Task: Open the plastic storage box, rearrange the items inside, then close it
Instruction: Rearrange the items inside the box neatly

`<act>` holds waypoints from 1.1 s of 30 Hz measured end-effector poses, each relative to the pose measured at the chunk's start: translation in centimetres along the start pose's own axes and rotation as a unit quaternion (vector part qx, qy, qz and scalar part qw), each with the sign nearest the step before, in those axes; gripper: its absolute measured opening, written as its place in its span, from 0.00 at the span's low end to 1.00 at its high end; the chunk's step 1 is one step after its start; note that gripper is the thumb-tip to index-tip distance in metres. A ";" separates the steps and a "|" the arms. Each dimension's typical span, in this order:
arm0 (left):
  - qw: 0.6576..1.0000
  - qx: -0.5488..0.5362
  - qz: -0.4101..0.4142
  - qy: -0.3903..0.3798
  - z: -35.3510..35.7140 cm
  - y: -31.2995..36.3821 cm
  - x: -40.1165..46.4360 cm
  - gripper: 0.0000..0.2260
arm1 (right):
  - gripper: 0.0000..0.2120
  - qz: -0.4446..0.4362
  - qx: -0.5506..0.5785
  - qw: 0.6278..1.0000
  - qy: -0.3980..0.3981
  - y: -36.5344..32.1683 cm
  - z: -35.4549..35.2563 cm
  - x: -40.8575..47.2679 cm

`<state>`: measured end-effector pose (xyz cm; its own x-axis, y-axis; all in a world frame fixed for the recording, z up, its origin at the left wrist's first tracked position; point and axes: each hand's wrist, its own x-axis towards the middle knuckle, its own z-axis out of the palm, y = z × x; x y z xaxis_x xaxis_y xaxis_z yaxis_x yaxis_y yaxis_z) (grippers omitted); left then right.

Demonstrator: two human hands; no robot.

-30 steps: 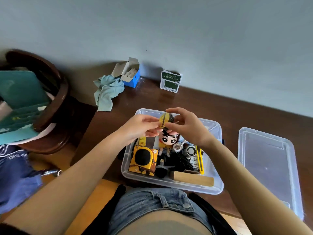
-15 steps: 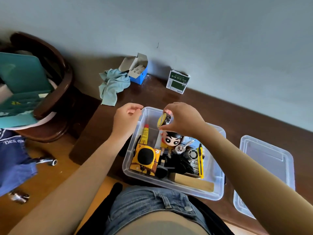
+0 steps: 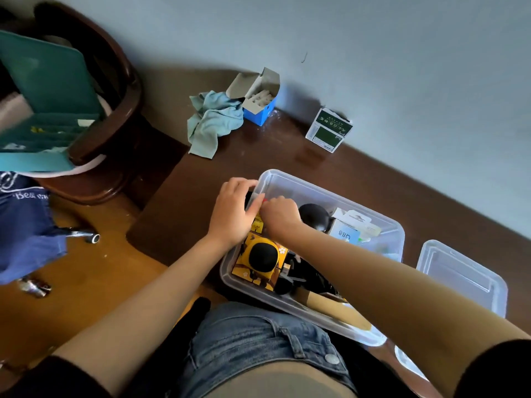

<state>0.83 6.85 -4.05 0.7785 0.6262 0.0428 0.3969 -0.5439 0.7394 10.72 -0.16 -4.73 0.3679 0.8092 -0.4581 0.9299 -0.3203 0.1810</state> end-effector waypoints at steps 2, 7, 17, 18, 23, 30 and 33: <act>1.000 -0.010 0.000 0.004 0.1 -0.1 0.0 0.12 | 0.14 0.022 0.000 1.000 -0.014 -0.1 0.4 0.6; 1.000 -0.028 0.004 0.006 0.2 -0.3 0.0 0.12 | 0.07 0.038 -0.003 0.999 -0.008 0.9 1.1 1.1; 0.999 -0.040 0.008 0.011 0.4 -0.4 -0.1 0.12 | 0.07 0.009 0.006 1.000 0.010 1.8 1.7 0.8; 0.999 -0.040 0.009 0.013 0.4 -0.4 -0.1 0.12 | 0.07 0.008 0.025 1.000 0.011 1.9 1.6 0.8; 0.999 -0.035 0.013 0.015 0.5 -0.4 -0.1 0.13 | 0.07 0.002 0.077 0.997 -0.002 2.3 1.4 0.8; 0.999 -0.034 0.016 0.016 0.7 -0.7 -0.1 0.13 | 0.07 0.003 0.092 0.996 -0.004 2.5 0.9 0.9; 0.999 -0.036 0.015 0.019 0.8 -0.8 -0.1 0.13 | 0.07 -0.005 0.053 0.998 0.023 2.3 1.1 0.7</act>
<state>0.82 6.81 -5.15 0.7703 0.6313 0.0895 0.3364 -0.5216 0.7840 13.12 -0.85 -5.55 0.3596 0.8339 -0.4187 0.9295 -0.3598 0.0817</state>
